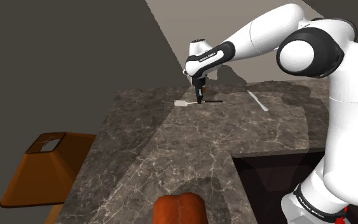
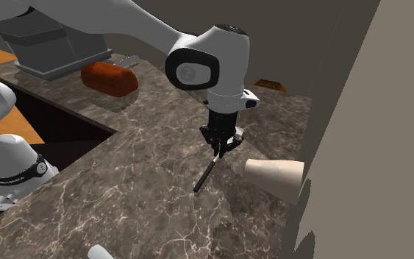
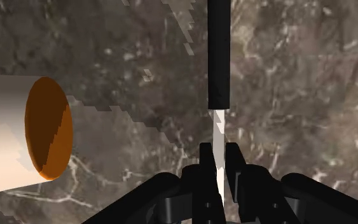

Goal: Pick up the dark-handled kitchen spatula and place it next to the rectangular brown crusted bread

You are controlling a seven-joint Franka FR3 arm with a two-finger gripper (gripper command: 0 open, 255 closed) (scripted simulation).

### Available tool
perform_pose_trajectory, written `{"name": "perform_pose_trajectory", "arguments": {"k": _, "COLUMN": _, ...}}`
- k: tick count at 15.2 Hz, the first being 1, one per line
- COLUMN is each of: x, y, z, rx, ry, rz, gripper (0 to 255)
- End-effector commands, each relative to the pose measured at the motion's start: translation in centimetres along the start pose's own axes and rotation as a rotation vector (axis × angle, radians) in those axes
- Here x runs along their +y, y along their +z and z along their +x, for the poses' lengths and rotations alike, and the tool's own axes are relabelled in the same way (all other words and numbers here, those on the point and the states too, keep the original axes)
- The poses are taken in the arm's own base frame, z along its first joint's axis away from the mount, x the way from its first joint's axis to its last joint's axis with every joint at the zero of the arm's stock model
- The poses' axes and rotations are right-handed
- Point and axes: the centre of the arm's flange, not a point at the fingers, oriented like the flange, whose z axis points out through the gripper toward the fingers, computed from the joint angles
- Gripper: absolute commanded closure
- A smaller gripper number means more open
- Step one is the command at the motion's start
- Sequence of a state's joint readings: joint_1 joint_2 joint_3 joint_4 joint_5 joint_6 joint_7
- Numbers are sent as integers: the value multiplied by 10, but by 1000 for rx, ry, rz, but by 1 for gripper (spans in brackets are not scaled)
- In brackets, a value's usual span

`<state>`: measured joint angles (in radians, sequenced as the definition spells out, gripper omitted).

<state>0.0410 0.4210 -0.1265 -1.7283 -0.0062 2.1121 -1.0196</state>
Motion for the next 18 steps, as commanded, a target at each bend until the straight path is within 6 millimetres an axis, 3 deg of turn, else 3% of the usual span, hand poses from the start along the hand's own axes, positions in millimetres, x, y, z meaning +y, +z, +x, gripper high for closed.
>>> {"name": "perform_pose_trajectory", "arguments": {"k": 1, "x": 0, "y": 0, "z": 0, "rx": 0, "ry": 0, "rz": 0, "gripper": 255}}
{"name": "perform_pose_trajectory", "arguments": {"k": 18, "x": 0, "y": -84, "z": -6, "rx": 0, "ry": 0, "rz": 0, "gripper": 255}}
